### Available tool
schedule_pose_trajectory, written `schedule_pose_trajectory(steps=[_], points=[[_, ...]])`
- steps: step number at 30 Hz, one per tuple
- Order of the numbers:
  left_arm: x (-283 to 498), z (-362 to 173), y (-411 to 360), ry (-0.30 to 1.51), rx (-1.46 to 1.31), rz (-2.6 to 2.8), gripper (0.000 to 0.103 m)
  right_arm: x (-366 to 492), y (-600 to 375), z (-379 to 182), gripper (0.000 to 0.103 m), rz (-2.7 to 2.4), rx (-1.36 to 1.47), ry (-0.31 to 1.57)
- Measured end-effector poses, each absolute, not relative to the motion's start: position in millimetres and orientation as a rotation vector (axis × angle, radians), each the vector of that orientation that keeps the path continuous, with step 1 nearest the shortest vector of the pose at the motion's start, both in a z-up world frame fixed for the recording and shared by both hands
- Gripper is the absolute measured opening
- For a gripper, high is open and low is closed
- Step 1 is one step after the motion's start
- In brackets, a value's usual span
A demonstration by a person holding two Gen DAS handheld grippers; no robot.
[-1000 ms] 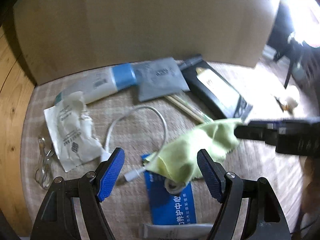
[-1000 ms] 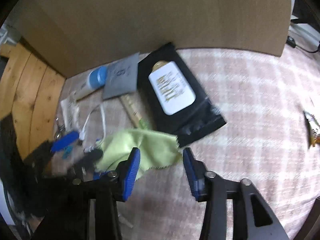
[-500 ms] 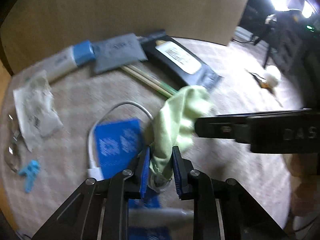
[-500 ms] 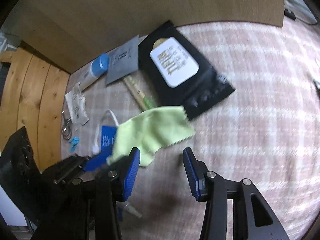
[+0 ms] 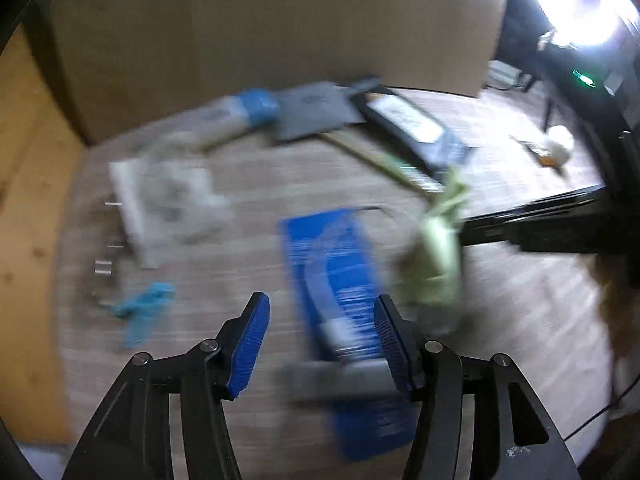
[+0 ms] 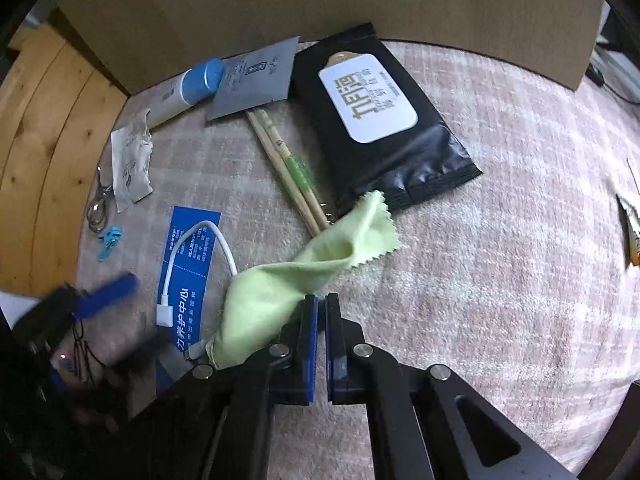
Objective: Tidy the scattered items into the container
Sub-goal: 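Lift the cloth with the right tool while the left tool approaches the blue clothespin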
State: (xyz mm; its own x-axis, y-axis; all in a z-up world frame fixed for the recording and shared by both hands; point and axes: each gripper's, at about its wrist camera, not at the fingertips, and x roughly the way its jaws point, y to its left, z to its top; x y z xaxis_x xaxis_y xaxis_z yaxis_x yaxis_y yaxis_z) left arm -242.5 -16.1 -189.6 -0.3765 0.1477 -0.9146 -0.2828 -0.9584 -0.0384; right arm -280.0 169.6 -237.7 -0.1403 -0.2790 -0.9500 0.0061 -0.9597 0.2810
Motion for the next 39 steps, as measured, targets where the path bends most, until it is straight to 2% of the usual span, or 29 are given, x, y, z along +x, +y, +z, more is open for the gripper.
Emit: schedule_pose_trajectory(steps=[3, 5, 6, 7, 9, 10, 14, 20, 23, 24, 25, 29, 33, 37, 39], points=[[-246.0, -182.0, -73.4, 0.255, -1.612, 2.448, 0.058, -277.3, 179.1, -236.7, 0.003, -2.213, 1.926, -0.316], [-250.2, -185.2, -93.3, 0.287, -1.637, 2.46, 0.058, -276.2, 183.1, -234.7, 0.008, -2.208, 1.937, -0.329], [-256.0, -183.6, -102.8, 0.296, -1.647, 2.464, 0.058, -275.2, 185.3, -233.0, 0.015, -2.208, 1.94, -0.356], [-260.1, -185.7, -109.0, 0.306, -1.656, 2.47, 0.058, -274.9, 185.9, -231.7, 0.031, -2.2, 1.934, -0.385], [-262.7, -185.7, -125.5, 0.322, -1.665, 2.479, 0.058, -273.9, 185.4, -227.2, 0.048, -2.209, 1.904, -0.444], [-263.8, -185.7, -130.1, 0.321, -1.664, 2.477, 0.058, -273.9, 183.1, -225.2, 0.049, -2.219, 1.892, -0.445], [-267.6, -185.0, -141.6, 0.326, -1.669, 2.466, 0.059, -284.9, 166.4, -224.9, 0.049, -2.246, 1.925, -0.413], [-267.5, -183.2, -147.0, 0.432, -1.627, 2.455, 0.07, -292.0, 162.1, -229.0, 0.048, -2.287, 1.986, -0.356], [-279.0, -193.3, -129.5, 0.491, -1.621, 2.446, 0.07, -289.6, 160.6, -228.7, 0.034, -2.265, 1.967, -0.313], [-280.2, -194.1, -130.1, 0.494, -1.618, 2.443, 0.071, -288.7, 161.8, -228.5, 0.026, -2.268, 1.965, -0.295], [-281.1, -194.1, -130.8, 0.498, -1.613, 2.44, 0.073, -288.0, 162.0, -229.1, 0.013, -2.276, 1.978, -0.239], [-285.1, -199.1, -123.6, 0.535, -1.598, 2.435, 0.075, -284.2, 165.7, -228.7, 0.003, -2.273, 1.958, -0.155], [-281.5, -201.7, -125.3, 0.523, -1.618, 2.399, 0.074, -279.8, 174.9, -227.1, 0.002, -2.27, 1.969, -0.143], [-275.0, -200.5, -128.4, 0.514, -1.612, 2.387, 0.071, -275.8, 188.5, -220.1, 0.002, -2.24, 1.957, -0.287], [-274.3, -201.0, -129.6, 0.527, -1.62, 2.384, 0.071, -275.3, 188.7, -216.1, 0.006, -2.238, 1.959, -0.319]])
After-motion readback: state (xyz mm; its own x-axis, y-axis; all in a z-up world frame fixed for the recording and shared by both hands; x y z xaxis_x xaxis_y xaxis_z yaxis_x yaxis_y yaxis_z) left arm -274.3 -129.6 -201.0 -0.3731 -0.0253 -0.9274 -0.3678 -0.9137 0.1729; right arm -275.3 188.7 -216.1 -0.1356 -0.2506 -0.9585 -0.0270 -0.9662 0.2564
